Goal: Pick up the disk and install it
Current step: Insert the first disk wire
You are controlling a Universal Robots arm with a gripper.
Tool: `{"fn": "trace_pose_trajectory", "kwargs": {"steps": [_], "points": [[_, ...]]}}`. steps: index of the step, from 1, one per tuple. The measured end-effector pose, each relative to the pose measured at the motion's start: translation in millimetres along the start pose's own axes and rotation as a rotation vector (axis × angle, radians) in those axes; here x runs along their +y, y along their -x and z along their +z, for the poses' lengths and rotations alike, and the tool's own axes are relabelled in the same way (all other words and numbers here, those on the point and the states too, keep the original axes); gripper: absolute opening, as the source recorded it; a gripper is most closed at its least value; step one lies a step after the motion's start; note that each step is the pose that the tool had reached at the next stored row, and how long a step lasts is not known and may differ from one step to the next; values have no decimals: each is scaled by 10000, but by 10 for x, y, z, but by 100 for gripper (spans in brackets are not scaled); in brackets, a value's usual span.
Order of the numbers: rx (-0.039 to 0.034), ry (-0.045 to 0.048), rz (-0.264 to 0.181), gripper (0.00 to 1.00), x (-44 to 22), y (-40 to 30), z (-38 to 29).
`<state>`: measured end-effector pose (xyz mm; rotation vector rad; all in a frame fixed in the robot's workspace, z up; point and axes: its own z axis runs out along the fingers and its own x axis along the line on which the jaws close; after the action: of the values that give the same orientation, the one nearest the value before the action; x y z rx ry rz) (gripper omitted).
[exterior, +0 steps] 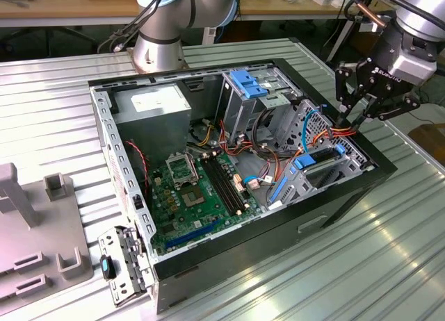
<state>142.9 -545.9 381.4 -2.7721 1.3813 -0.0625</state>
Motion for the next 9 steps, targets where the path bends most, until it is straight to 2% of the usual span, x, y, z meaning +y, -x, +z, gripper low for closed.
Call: {"fn": "trace_pose_trajectory", "kwargs": {"steps": [2, 9], "points": [[57, -122, -514, 33, -4, -2, 0], [-7, -175, -1831, 33, -14, -12, 24]]}}
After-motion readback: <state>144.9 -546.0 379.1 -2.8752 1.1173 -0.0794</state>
